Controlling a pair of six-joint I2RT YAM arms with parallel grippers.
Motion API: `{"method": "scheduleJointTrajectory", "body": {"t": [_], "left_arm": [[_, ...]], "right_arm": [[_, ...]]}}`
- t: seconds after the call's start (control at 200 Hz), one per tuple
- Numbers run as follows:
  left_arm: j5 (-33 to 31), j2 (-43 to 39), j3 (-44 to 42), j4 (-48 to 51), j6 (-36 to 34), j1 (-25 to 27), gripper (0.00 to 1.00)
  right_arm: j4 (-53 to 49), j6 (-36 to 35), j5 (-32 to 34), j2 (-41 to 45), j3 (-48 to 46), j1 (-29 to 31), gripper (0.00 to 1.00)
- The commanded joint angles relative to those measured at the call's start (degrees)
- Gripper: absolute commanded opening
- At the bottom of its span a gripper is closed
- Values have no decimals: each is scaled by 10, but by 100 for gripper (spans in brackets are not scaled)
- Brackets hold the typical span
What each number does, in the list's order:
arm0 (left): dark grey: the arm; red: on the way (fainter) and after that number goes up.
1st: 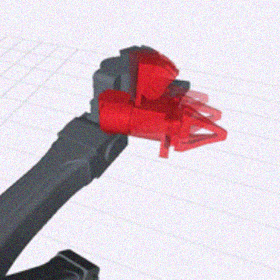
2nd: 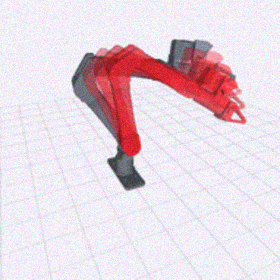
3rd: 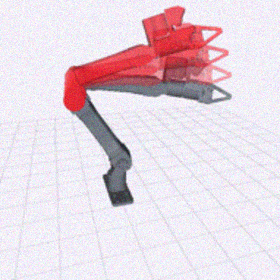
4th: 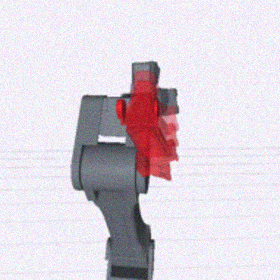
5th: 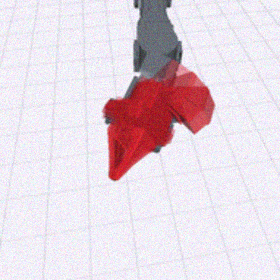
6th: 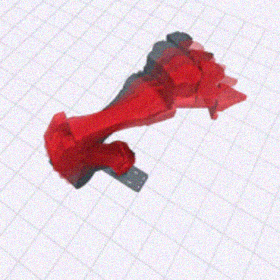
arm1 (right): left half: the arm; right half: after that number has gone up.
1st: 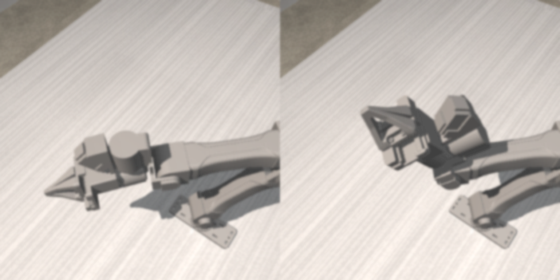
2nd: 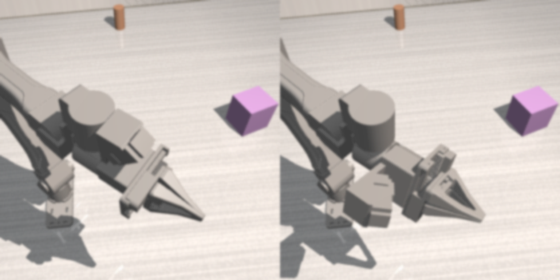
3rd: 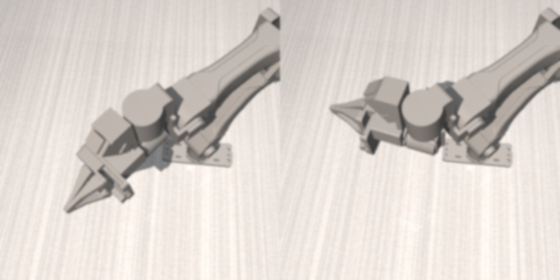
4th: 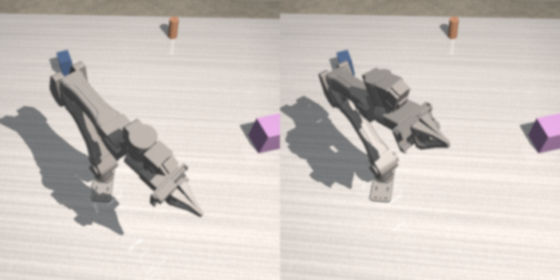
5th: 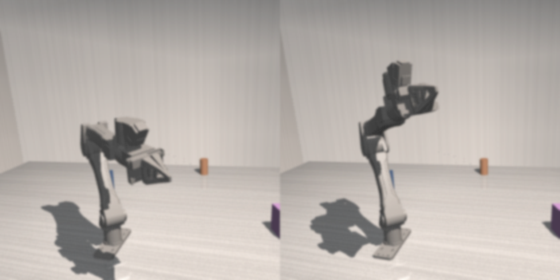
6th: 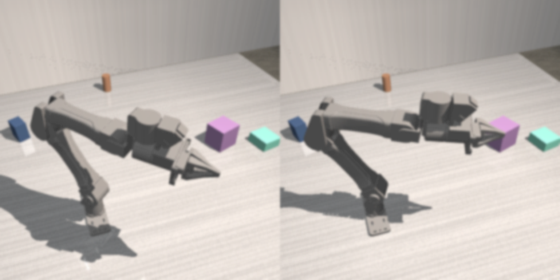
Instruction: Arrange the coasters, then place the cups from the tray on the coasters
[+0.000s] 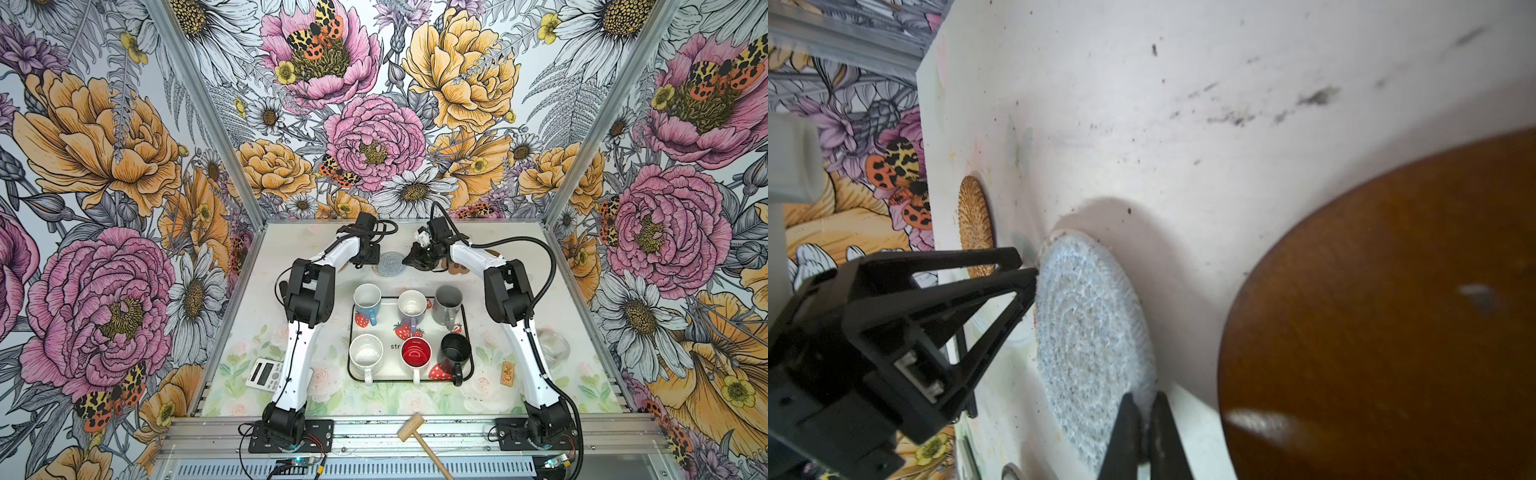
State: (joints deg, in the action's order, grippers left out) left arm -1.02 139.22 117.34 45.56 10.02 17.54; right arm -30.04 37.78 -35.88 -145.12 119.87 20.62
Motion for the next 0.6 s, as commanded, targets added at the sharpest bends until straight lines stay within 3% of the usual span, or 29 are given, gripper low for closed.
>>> {"method": "scheduleJointTrajectory", "body": {"t": [0.0, 0.59], "left_arm": [[-46, 10, -26, 35, -12, -20, 48], [-75, -8, -39, 35, -4, -52, 48]], "right_arm": [[6, -4, 1, -7, 14, 4, 0], [6, -28, 17, 58, -51, -14, 0]]}}
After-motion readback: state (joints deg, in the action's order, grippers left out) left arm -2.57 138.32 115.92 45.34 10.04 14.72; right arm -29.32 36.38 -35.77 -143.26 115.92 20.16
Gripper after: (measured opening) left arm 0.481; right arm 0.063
